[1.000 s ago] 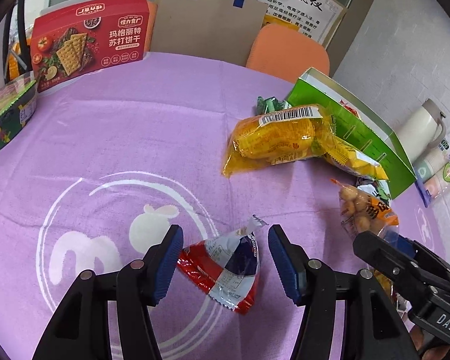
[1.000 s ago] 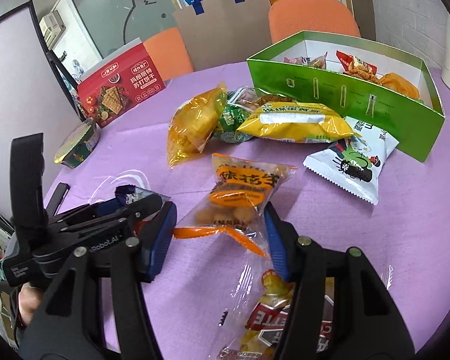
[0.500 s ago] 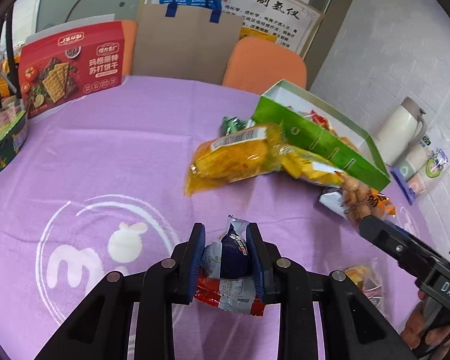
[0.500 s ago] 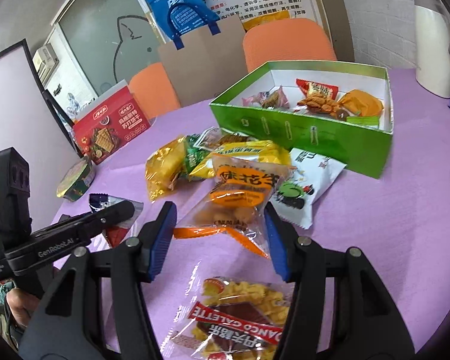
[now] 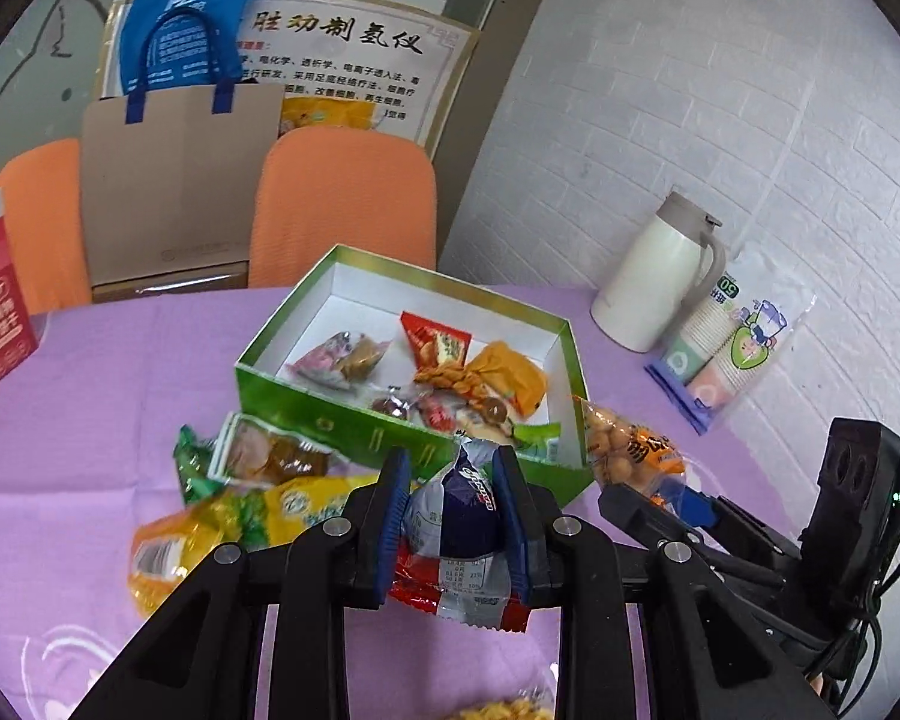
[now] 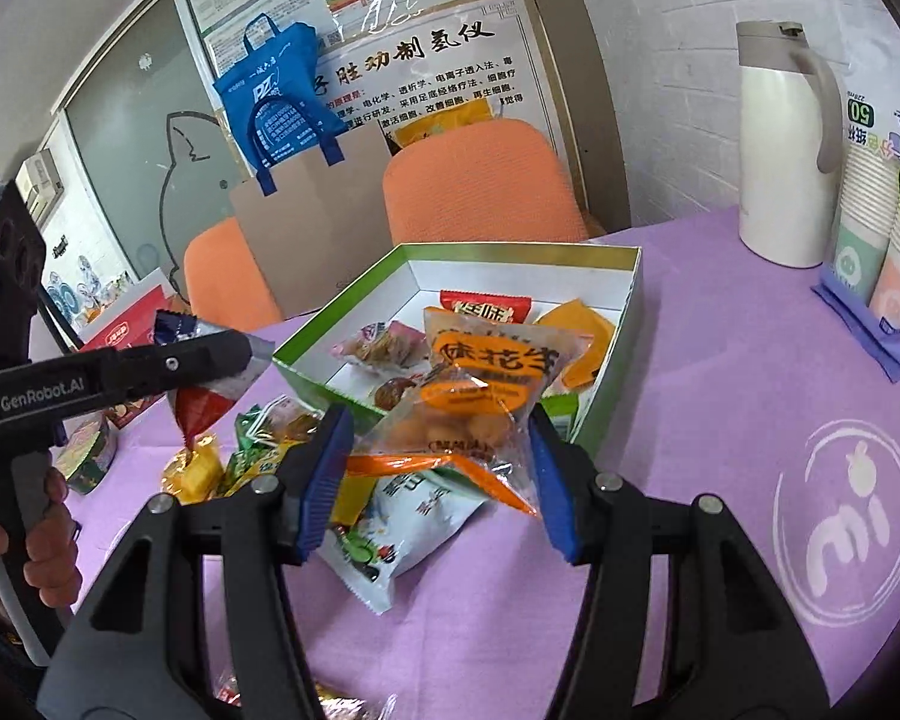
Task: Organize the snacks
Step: 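Carry both packets into the green box and open both tools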
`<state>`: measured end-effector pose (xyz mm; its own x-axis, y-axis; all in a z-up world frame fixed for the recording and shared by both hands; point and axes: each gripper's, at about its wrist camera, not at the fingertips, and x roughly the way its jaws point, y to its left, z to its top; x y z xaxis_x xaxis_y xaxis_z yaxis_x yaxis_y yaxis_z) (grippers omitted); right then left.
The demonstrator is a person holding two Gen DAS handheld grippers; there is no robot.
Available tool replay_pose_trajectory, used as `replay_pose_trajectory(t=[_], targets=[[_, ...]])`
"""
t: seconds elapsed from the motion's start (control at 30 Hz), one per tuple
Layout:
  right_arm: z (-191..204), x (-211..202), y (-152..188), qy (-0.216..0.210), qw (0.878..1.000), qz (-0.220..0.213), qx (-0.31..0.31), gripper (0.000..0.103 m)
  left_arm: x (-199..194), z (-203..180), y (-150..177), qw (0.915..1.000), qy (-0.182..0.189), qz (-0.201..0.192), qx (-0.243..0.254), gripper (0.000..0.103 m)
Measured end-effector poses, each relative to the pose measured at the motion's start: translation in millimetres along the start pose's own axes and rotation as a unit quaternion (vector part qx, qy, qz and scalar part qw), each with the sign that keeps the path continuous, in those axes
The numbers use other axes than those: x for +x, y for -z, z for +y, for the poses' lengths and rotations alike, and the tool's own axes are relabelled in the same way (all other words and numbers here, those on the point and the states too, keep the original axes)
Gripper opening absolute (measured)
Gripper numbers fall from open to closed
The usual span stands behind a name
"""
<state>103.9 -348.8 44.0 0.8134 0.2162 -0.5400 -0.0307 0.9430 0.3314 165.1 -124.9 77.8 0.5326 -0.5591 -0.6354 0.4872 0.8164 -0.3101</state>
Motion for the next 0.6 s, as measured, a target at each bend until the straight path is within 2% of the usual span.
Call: replay_pose_trajectory(t=[0.13,0.27,0.43,0.53,0.6], targets=[[-11,19,-11,0.008,1.000,0.002,-0.010,0.059,40,-4,-30,0.9997,0.009,0.021,-0.005,0.028],[-23,40,-20,0.008,1.000,0.008,-0.012,0.059,78,-2,-48,0.9994,-0.003,0.033,-0.006,0.028],[-27,66,-21,-0.017,0.999,0.017,-0.026,0.060,116,2,-60,0.9988,-0.011,0.046,-0.011,0.028],[-26,81,-17,-0.018,0.998,0.023,-0.054,0.068,136,6,-61,0.9981,-0.016,0.058,-0.016,0.029],[-21,76,-14,-0.005,0.996,0.007,-0.086,0.095,145,12,-58,0.9976,-0.015,0.064,-0.021,0.030]])
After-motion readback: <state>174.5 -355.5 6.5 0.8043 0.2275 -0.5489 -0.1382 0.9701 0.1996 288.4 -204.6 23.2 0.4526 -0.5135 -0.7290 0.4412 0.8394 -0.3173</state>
